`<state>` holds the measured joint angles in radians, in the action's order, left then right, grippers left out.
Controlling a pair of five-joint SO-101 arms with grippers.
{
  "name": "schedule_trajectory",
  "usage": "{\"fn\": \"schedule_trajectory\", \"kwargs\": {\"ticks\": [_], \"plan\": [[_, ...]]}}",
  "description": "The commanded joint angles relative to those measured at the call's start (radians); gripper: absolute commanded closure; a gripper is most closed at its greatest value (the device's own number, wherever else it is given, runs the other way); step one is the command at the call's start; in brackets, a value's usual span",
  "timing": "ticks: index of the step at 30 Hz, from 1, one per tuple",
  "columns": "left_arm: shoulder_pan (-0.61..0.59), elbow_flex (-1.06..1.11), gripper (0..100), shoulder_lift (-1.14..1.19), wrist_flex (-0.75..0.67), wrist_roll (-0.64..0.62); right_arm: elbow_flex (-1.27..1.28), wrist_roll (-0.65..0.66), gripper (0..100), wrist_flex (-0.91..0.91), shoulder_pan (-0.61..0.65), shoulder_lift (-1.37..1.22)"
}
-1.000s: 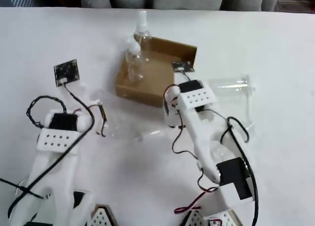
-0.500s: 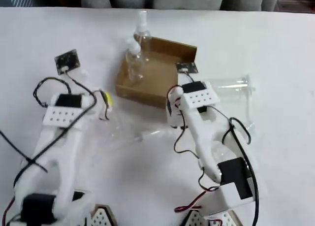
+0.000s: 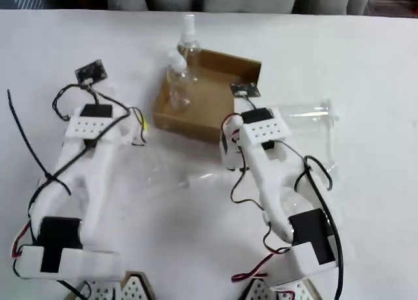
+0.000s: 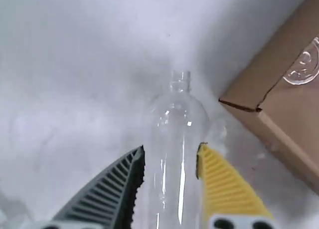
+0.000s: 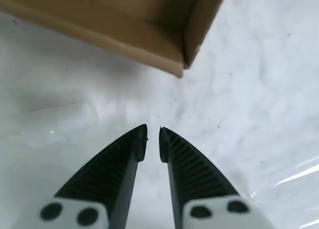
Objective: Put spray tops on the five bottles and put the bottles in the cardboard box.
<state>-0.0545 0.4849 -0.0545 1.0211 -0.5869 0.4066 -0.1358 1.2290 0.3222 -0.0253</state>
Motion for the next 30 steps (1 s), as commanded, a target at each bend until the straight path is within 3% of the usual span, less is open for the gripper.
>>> {"fn": "schedule_trajectory", "kwargs": {"ticks": [1, 6, 12, 30], "plan": [[-0.015, -0.063, 82, -0.002, 0.021, -0.011, -0.006, 0.012, 98.2, -0.008, 0.013, 0.045], [-0.015, -0.058, 82, -0.001, 0.021, -0.011, -0.006, 0.012, 98.2, -0.008, 0.013, 0.045], [-0.016, -0.054, 73, -0.001, 0.023, -0.012, -0.005, 0.012, 98.2, -0.008, 0.013, 0.045], [-0.033, -0.163, 74, 0.183, 0.064, -0.014, -0.005, 0.014, 98.2, -0.008, 0.013, 0.045]]}}
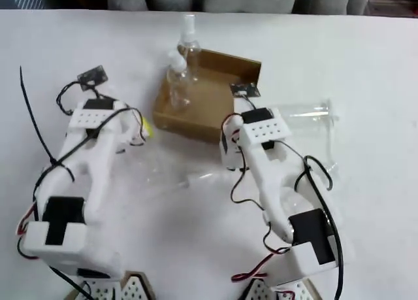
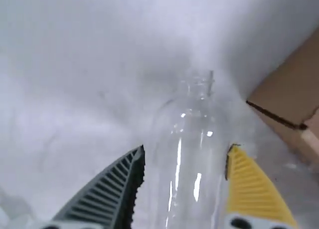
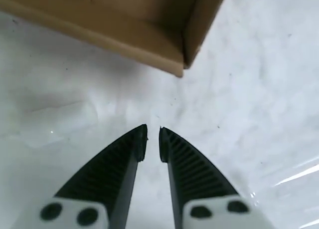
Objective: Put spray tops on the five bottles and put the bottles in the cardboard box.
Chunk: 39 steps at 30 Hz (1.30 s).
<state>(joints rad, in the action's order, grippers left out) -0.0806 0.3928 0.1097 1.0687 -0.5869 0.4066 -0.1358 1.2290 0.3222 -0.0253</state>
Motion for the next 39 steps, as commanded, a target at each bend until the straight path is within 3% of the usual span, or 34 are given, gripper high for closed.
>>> {"fn": "schedule_trajectory", "kwargs": {"ticks": [1, 35, 37, 39], "plan": [[-0.008, -0.072, 74, 0.03, 0.014, -0.025, -0.005, 0.014, 98.2, -0.008, 0.013, 0.045], [-0.012, -0.17, 74, 0.193, 0.051, -0.041, 0.031, 0.014, 98.2, -0.038, 0.044, 0.045], [0.002, -0.161, 77, 0.193, 0.054, -0.04, 0.031, 0.015, 98.2, -0.038, 0.042, 0.045], [0.002, -0.135, 87, 0.186, 0.052, -0.035, 0.031, 0.015, 98.2, -0.038, 0.042, 0.045]]}}
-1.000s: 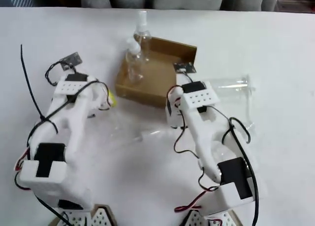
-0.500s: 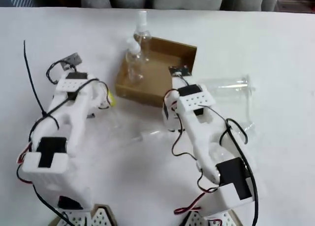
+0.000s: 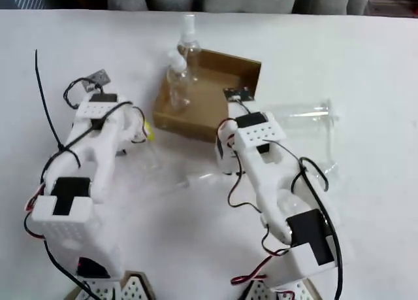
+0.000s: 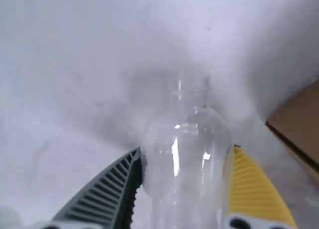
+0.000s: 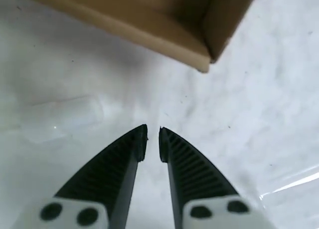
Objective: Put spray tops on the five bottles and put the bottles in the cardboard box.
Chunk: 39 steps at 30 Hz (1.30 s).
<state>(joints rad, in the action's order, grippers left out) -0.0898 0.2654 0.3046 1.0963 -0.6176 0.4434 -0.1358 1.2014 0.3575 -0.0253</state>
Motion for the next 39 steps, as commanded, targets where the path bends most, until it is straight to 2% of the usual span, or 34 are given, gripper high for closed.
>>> {"fn": "schedule_trajectory", "kwargs": {"ticks": [1, 2, 5, 8, 11, 13, 14, 20, 25, 28, 39], "plan": [[0.012, -0.005, 94, -0.008, 0.025, 0.031, -0.006, 0.015, 98.2, -0.01, 0.005, 0.045], [0.01, -0.005, 99, -0.01, 0.021, 0.097, -0.006, 0.015, 98.2, -0.01, 0.005, 0.045], [0.008, -0.005, 93, -0.012, 0.041, 0.269, -0.006, 0.015, 98.2, -0.01, 0.005, 0.045], [0.002, -0.048, 96, -0.013, 0.124, 0.411, -0.006, 0.015, 98.2, -0.01, 0.005, 0.045], [0.004, -0.098, 98, -0.01, 0.212, 0.675, -0.005, 0.015, 98.2, -0.01, 0.005, 0.045], [0.004, -0.098, 98, -0.004, 0.21, 0.815, -0.005, 0.015, 98.2, -0.01, 0.005, 0.045], [0.004, -0.097, 98, -0.002, 0.201, 0.841, -0.005, 0.015, 98.2, -0.01, 0.005, 0.045], [0.007, -0.057, 95, -0.01, 0.158, 0.692, -0.005, 0.015, 98.2, -0.01, 0.005, 0.045], [0.004, -0.057, 74, -0.012, 0.207, 0.671, -0.005, 0.015, 98.2, -0.01, 0.005, 0.045], [0.004, -0.06, 66, -0.012, 0.229, 0.637, -0.005, 0.015, 98.2, -0.01, 0.005, 0.045], [0.008, -0.121, 64, -0.002, 0.229, 0.628, -0.003, 0.015, 98.2, -0.01, 0.007, 0.045]]}}
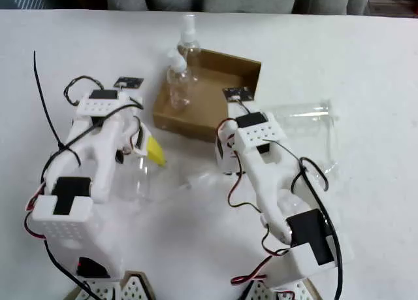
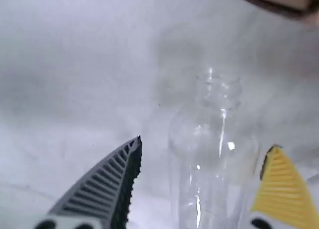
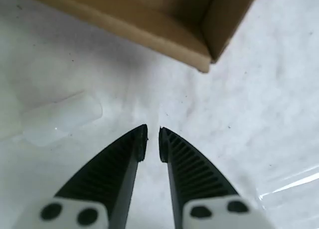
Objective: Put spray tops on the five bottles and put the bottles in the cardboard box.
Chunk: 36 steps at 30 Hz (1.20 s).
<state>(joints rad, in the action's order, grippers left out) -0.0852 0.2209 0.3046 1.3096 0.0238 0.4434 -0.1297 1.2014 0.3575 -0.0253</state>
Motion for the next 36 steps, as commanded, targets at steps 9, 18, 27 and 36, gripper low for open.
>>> {"fn": "schedule_trajectory", "kwargs": {"ticks": [9, 18, 27, 36], "plan": [[0.007, -0.103, 64, 0.007, -0.026, -0.014, -0.003, 0.009, 98.2, -0.012, 0.008, 0.045], [0.039, -0.203, 64, 0.16, 0.014, -0.015, -0.003, 0.009, 98.2, -0.012, 0.008, 0.045], [0.041, -0.218, 97, 0.163, 0.015, -0.012, -0.003, 0.009, 98.2, -0.012, 0.007, 0.045], [0.028, -0.216, 98, 0.154, 0.023, -0.006, -0.009, 0.009, 98.2, 0.074, 0.002, 0.091]]}}
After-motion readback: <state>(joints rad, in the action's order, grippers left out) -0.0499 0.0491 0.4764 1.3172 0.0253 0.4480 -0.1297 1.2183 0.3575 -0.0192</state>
